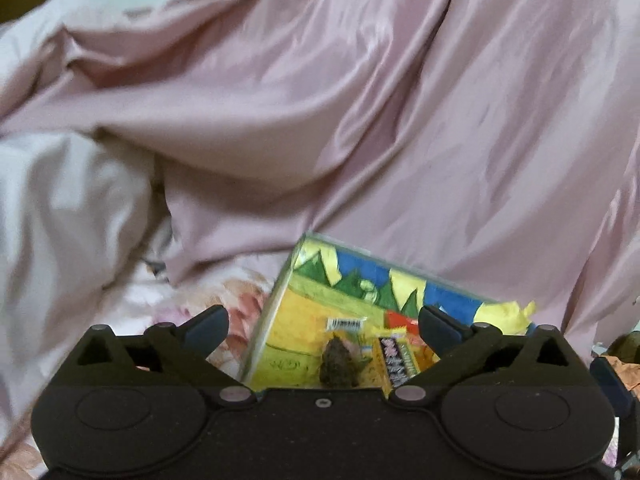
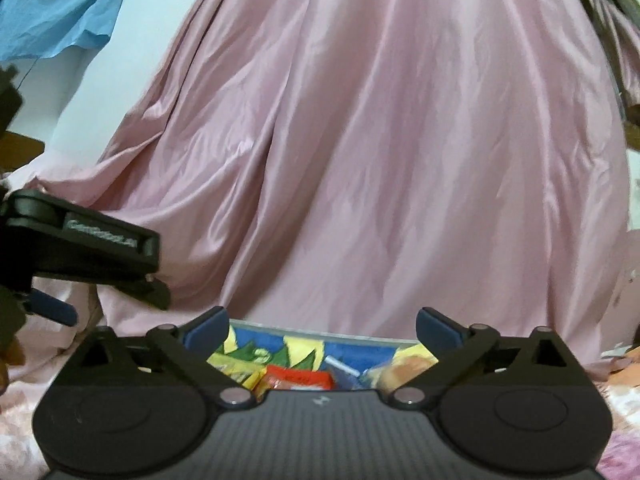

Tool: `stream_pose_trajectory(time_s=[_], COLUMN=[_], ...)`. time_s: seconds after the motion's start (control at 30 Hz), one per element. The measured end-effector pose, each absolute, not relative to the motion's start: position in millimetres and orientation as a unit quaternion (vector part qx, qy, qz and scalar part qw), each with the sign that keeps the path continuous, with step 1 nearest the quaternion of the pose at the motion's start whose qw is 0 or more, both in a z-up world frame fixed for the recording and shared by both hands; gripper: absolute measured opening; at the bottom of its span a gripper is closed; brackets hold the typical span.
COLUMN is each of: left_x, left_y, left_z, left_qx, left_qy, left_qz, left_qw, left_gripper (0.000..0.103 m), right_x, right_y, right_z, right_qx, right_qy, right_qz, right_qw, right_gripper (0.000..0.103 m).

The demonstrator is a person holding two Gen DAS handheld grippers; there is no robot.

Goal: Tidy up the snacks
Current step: 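Lower both packs into the grey tray and open both tools, then withdraw both tools from the tray toward the green pack and orange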

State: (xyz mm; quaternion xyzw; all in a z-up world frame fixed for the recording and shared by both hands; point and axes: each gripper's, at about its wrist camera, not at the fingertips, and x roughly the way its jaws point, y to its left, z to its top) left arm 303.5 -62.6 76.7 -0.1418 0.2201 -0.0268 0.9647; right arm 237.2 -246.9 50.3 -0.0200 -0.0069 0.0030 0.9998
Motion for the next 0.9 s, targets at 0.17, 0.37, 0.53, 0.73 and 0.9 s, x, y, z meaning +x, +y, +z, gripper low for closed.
stream_pose_trajectory(time_s=[0.17,0.37,0.53,0.73,0.9], left_x=[270.1,224.1,180.9,140.2,117.5], left_y=[-55.8,-44.6,-35.0,-23.5,-10.6], left_z=[96.8,111.6,117.6,117.3,109.9], left_qx=[-0.126,-0.117,-0.124,-0.113,-0.107], left_qy=[0.210,0.205,0.201,0.193,0.201], left_qz=[-0.024,-0.019,-0.029,-0.039,-0.037], left_qw=[0.969,0.972,0.971,0.974,0.973], left_gripper=[0.102,0.102,0.102,0.102,0.102], right_x=[209.9,166.4,131.2,90.8,69.3], right_y=[-243.6,-242.8,-237.5,-227.6,-217.5], right_z=[70.3,87.5,96.7,97.5,91.7], right_qx=[-0.035,-0.035,-0.038,-0.029,-0.035], right_qy=[-0.014,-0.012,-0.009,0.018,0.044], right_qz=[-0.019,-0.039,-0.047,-0.033,-0.025], right_qw=[0.999,0.999,0.998,0.999,0.998], right_gripper=[0.103,0.103,0.103,0.103,0.103])
